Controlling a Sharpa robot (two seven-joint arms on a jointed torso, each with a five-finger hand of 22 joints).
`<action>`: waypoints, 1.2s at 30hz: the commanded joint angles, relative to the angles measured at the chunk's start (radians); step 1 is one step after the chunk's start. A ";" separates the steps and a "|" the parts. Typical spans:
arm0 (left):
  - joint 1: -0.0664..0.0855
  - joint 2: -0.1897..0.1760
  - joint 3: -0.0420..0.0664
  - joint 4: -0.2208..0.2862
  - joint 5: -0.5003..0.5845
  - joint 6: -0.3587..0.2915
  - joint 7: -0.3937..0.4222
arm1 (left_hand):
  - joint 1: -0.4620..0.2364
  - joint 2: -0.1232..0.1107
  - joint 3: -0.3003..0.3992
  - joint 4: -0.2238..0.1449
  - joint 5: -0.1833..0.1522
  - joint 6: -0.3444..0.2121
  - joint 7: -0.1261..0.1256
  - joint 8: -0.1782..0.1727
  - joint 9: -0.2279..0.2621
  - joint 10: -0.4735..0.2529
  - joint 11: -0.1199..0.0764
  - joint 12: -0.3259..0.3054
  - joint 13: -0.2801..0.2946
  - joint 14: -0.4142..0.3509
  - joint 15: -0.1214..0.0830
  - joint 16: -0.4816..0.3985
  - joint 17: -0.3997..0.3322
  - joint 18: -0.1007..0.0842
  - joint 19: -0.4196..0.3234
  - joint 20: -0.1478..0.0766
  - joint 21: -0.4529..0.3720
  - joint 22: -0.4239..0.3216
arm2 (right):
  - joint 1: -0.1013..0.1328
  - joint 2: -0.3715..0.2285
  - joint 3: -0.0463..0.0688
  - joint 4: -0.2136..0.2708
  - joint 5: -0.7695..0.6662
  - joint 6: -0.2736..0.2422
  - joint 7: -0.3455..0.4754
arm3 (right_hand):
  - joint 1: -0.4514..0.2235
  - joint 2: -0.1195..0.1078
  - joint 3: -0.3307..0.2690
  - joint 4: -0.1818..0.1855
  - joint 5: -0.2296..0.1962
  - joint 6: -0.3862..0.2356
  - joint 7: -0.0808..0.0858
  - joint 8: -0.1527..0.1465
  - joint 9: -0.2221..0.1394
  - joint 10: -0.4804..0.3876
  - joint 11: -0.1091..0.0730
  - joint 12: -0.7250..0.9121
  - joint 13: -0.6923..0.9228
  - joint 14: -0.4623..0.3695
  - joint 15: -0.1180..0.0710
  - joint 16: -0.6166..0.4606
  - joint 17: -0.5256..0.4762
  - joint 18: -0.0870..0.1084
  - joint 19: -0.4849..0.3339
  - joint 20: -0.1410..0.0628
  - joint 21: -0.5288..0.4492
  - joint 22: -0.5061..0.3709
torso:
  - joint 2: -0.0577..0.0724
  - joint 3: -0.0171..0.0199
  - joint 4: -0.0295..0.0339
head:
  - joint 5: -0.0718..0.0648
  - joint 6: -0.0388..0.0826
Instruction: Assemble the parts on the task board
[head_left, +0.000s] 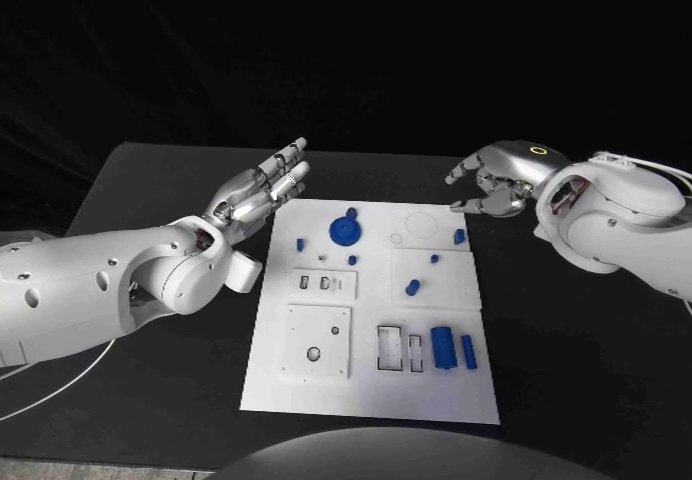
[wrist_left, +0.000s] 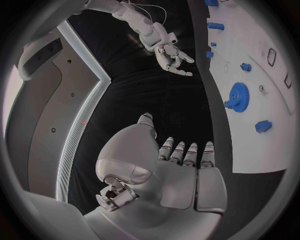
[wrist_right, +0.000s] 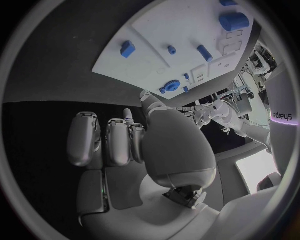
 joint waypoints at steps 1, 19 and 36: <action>-0.002 0.000 0.000 0.000 0.000 0.022 0.011 | 0.009 0.001 0.004 0.000 0.007 0.002 0.007 0.006 0.001 0.001 0.008 0.000 -0.002 0.001 0.007 -0.001 -0.001 0.008 -0.001 0.005 0.000 -0.001 | -0.017 -0.015 -0.001 -0.004 -0.022 -0.008 -0.002 | -0.003 -0.012 -0.002 0.009 -0.011 0.010 0.000 -0.004 -0.002 0.015 -0.004 -0.021 0.091 0.054 -0.007 -0.019 0.002 0.010 0.001 0.001 -0.011 0.066 | 0.001 0.0012 -0.0008 | 0.000 0.002; -0.010 0.003 0.000 -0.002 0.000 0.026 0.012 | 0.012 0.001 0.005 -0.005 0.010 0.002 0.005 0.006 0.001 0.001 0.016 0.000 -0.002 0.001 0.010 -0.001 -0.001 0.008 -0.001 0.006 0.000 -0.001 | -0.085 -0.054 -0.003 -0.028 -0.055 -0.083 0.039 | -0.015 -0.038 -0.021 0.046 -0.060 0.035 0.004 0.001 0.000 0.026 -0.001 -0.026 0.082 0.060 -0.005 -0.026 -0.015 0.008 0.009 0.003 -0.014 0.070 | -0.001 -0.0010 -0.0002 | -0.006 0.001; -0.013 -0.002 0.000 0.000 0.000 0.029 0.011 | 0.013 0.001 0.005 -0.006 0.010 0.003 0.006 0.006 0.002 0.001 0.018 0.000 -0.002 0.001 0.011 -0.001 -0.001 0.008 -0.001 0.006 0.000 -0.001 | -0.105 -0.039 -0.003 -0.041 -0.056 -0.073 0.036 | -0.012 -0.068 -0.033 0.063 -0.067 0.051 0.004 0.008 0.008 0.033 -0.002 -0.013 0.094 0.063 -0.009 -0.013 -0.006 0.006 0.016 0.000 -0.004 0.079 | 0.000 -0.0014 0.0002 | -0.001 0.003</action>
